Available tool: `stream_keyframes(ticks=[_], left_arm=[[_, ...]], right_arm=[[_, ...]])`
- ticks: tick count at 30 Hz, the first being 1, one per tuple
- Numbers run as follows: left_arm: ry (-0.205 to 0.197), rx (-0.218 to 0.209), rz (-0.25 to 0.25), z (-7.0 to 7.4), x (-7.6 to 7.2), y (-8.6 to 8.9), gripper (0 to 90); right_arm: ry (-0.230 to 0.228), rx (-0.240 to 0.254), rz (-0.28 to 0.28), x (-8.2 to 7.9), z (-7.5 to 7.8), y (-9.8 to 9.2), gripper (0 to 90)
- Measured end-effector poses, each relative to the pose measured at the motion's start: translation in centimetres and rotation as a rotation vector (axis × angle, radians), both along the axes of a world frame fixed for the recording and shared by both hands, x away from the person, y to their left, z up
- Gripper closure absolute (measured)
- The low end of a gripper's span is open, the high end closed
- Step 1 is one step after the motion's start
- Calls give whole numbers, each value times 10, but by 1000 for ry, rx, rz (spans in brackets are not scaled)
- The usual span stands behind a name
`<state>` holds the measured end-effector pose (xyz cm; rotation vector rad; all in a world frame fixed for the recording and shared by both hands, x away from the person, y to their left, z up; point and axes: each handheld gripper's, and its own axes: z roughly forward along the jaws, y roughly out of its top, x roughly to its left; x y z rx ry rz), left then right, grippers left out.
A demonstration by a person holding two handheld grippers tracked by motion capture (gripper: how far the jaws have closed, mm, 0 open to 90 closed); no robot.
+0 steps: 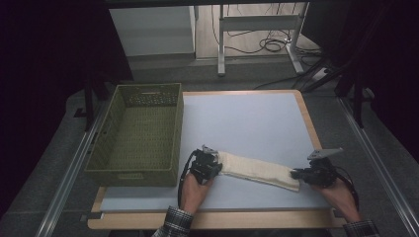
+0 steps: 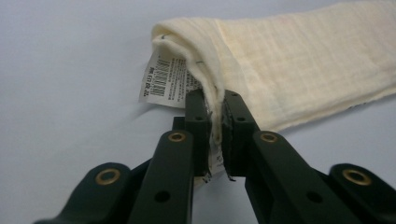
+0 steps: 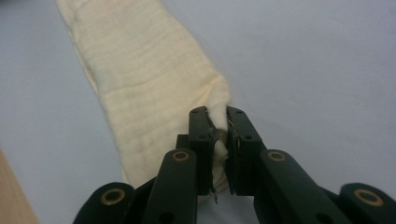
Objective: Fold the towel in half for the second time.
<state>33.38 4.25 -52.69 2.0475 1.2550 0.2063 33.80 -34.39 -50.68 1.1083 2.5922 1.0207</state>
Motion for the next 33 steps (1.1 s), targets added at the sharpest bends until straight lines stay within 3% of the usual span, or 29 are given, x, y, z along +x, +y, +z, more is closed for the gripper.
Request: stream_keyframes(ticks=[7, 17, 24, 33], left_arm=[[-21, 25, -20, 12, 12, 0, 839], [-52, 82, -34, 46, 29, 3, 837], [-82, 120, -40, 70, 36, 5, 835], [-91, 145, -29, 84, 40, 12, 833]], right_arm=[[6, 35, 11, -6, 8, -3, 820], [-4, 76, 38, -13, 24, 2, 821], [-38, 82, 51, -14, 35, 10, 820], [-61, 93, 61, -10, 44, 20, 820]])
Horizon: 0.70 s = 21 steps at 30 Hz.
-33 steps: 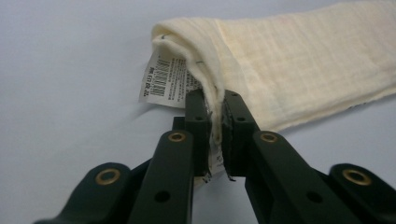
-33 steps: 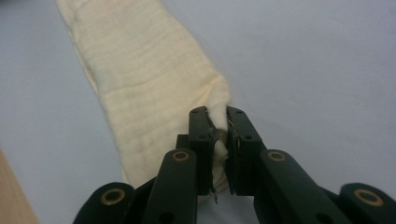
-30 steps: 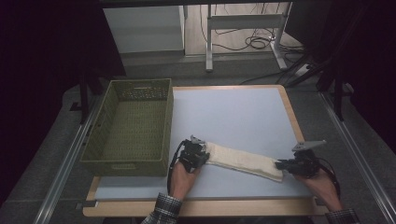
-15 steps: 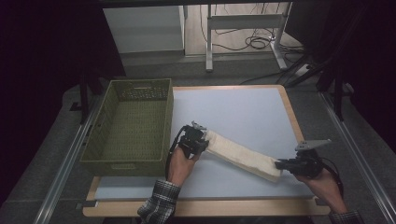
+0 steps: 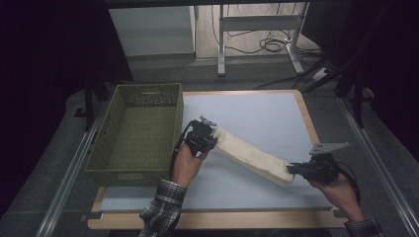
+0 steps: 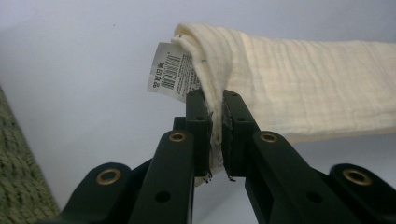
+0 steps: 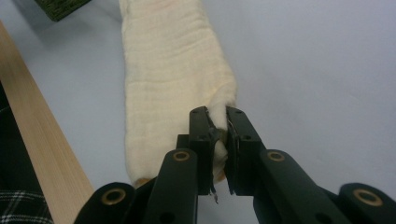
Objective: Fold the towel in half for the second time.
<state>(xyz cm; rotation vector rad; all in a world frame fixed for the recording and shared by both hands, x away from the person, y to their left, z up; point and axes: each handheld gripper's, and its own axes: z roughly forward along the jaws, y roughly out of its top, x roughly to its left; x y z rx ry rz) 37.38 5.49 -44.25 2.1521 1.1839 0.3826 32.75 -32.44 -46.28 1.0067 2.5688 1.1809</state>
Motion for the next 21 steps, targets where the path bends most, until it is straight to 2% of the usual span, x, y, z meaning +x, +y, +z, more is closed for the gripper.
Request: stream_keyframes(ticks=[5, 10, 13, 16, 21], left_arm=[[5, 40, 4, -6, 12, -5, 832], [13, 75, 0, -19, 32, -14, 832], [11, 100, -12, -30, 41, -20, 832], [12, 119, -14, -42, 47, -22, 831], [16, 119, -4, -53, 53, -21, 830]], right_arm=[[15, -7, -5, 3, -8, 6, 818], [34, -12, -22, 9, -21, 8, 811], [24, -30, -30, 11, -27, 8, 754], [1, -50, -28, 12, -23, 3, 714], [-28, -74, -32, 20, -14, -7, 707]])
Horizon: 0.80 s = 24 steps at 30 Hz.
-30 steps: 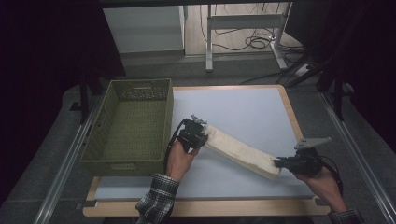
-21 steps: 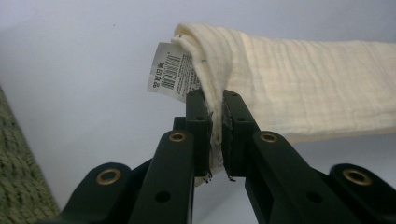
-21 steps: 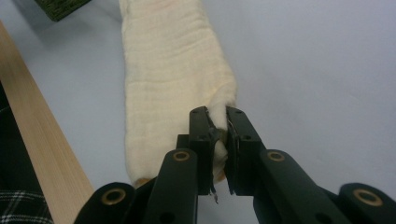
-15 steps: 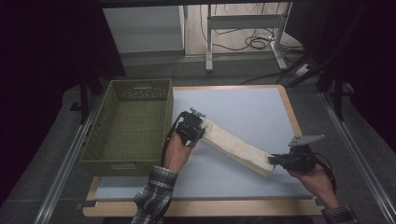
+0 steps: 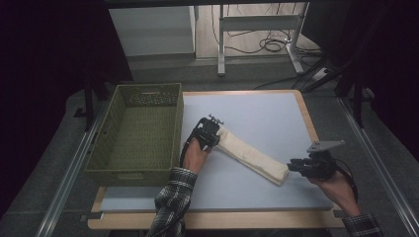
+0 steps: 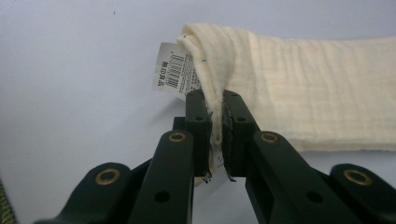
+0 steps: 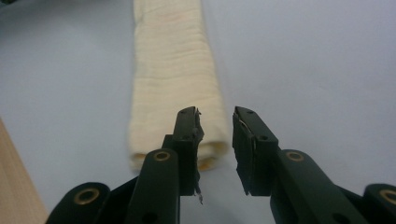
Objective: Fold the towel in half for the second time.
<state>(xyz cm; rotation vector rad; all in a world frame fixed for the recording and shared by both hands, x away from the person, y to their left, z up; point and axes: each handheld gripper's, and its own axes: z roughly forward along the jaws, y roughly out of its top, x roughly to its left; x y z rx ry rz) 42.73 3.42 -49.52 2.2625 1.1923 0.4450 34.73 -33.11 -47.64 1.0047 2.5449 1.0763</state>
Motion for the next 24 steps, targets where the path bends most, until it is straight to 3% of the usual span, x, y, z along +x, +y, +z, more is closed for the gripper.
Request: stream_keyframes(ticks=[4, 8, 12, 19, 24], left_arm=[[-1, -5, 4, -4, 2, 0, 828], [-6, -7, 3, -7, 3, 0, 826], [-6, -3, 0, -10, 4, 0, 825], [-1, -9, 3, -13, 6, 0, 823], [4, -12, 5, -15, 6, 1, 822]], right_arm=[[5, -28, 20, 10, -5, 4, 688], [38, -46, 49, 17, -15, 12, 665], [69, -68, 78, 13, -25, 16, 651], [77, -96, 98, 5, -26, 16, 590], [107, -76, 102, 6, -31, 18, 566]])
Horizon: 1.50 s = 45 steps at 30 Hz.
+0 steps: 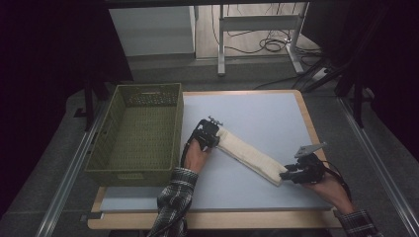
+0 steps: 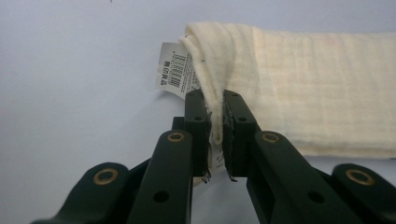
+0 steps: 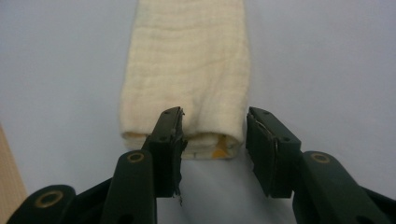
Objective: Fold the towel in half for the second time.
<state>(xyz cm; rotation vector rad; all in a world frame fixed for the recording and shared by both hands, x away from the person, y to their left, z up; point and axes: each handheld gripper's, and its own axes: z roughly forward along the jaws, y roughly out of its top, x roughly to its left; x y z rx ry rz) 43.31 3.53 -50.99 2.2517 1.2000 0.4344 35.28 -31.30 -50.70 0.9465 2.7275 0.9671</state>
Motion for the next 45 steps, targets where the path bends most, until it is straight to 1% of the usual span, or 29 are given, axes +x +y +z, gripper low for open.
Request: stream_keyframes(ticks=[1, 2, 4, 5, 7, 9, 12, 14, 16, 18, 24, 31, 38, 39, 45], left_arm=[[1, -4, 3, -1, 0, 0, 822], [4, -4, 2, -1, 0, 1, 822], [5, -2, 0, -2, 0, 1, 823], [4, -1, 0, -2, 0, 1, 826], [-1, -3, 1, -2, 0, 1, 831], [-10, -4, 3, 1, 0, 1, 835], [-25, -3, 5, 10, 1, 0, 835], [-40, 2, 3, 19, 2, 0, 836], [-56, 8, 0, 28, 2, 0, 836], [-71, 19, -4, 37, 2, 0, 836], [-95, 40, -5, 60, -1, 6, 835], [-113, 47, 11, 83, -6, 20, 834], [-147, 47, 34, 108, -13, 40, 833], [-151, 52, 34, 111, -14, 43, 833], [-166, 62, 60, 124, -18, 62, 833]], right_arm=[[9, 5, 2, -1, -1, 1, 567], [13, 11, -1, -1, -1, 2, 596], [47, 36, 0, -2, -1, 1, 729], [61, 49, 1, -2, -2, 1, 776], [72, 61, -3, -3, -1, 1, 806], [91, 81, 4, -3, 1, 0, 813], [93, 103, 15, -6, 5, 1, 813], [89, 125, 23, -8, 10, 2, 813], [77, 127, 26, -10, 15, 4, 812], [75, 133, 30, -10, 19, 6, 812], [67, 163, 37, -10, 29, 12, 811], [58, 193, 54, -9, 43, 23, 810], [50, 212, 79, -6, 58, 38, 809], [49, 214, 84, -6, 61, 40, 810], [40, 230, 110, -2, 74, 57, 809]])
